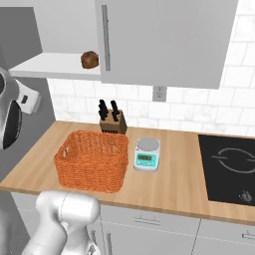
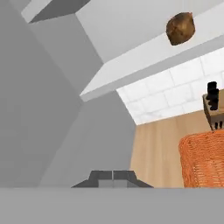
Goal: Open the cabinet, pick up the bread from the cabinet and place it in the basket. Then move the basket to the dining counter.
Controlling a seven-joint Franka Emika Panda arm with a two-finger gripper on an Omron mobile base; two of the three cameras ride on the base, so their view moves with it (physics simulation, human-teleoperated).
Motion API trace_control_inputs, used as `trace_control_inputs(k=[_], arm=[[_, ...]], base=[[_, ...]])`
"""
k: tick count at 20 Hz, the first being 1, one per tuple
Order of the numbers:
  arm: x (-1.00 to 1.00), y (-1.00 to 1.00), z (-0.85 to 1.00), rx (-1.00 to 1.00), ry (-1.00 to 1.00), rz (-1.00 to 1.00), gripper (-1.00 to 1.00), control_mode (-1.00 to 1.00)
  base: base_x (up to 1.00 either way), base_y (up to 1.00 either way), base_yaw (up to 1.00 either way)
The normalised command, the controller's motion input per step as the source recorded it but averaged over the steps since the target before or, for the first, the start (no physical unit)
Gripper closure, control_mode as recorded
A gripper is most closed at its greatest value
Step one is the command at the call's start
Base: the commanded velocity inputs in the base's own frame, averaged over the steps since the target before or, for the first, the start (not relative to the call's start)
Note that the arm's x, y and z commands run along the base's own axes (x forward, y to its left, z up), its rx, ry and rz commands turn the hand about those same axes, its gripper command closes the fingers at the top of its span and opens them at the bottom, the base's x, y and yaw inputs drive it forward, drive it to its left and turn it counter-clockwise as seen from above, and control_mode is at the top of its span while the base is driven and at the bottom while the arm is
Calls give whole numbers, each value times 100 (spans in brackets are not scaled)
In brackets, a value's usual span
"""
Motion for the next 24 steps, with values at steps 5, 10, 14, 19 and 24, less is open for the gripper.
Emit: trace_control_inputs(k=[5, 10, 14, 19, 24], arm=[[25, -20, 0, -34, -9, -44, -100, -100], [31, -22, 8, -21, -1, -34, -100, -100], [13, -21, 26, 0, -1, -10, -100, -100], [22, -16, 8, 0, 0, 0, -100, -100], [34, -8, 0, 0, 0, 0, -100, -100]], base=[[0, 0, 0], [0, 0, 0], [0, 0, 0], [0, 0, 0], [0, 0, 0]])
